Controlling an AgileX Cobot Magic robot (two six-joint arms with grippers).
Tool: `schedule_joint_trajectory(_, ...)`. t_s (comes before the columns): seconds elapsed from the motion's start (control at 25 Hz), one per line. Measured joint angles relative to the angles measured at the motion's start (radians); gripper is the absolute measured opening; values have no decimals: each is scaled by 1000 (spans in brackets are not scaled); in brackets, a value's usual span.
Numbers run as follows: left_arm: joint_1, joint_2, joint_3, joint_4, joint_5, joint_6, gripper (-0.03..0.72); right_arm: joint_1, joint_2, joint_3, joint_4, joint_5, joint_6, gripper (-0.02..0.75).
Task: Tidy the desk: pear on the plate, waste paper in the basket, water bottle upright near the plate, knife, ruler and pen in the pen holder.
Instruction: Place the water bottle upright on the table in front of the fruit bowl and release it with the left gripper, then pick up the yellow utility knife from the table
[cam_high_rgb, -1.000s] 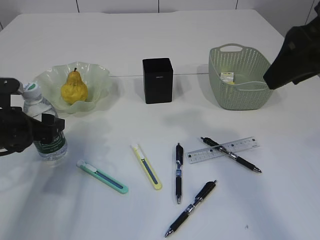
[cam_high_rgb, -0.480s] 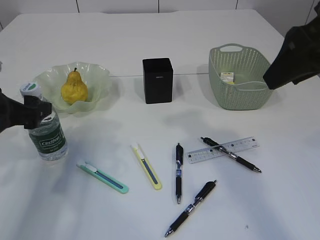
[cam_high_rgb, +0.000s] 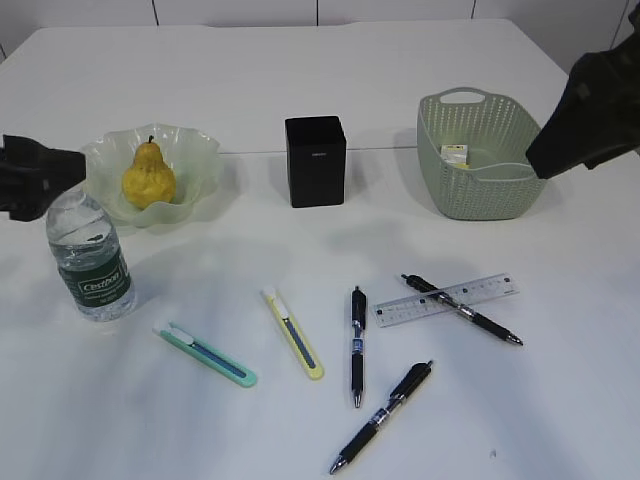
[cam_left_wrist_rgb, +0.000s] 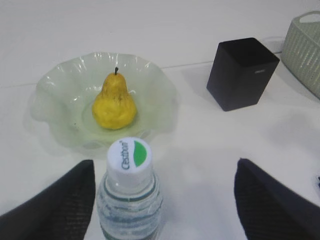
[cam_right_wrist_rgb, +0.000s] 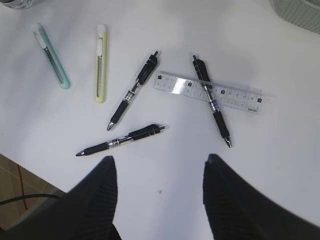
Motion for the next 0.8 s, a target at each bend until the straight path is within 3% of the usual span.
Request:
schedule_joint_trajectory(0.44, -1, -272, 1, -94, 321, -2, 585, 0, 0, 0, 0, 0, 0, 440)
schedule_joint_trajectory(0.8, -1, -393, 1, -238, 589, -2, 491, 0, 0, 0, 0, 22, -13, 440)
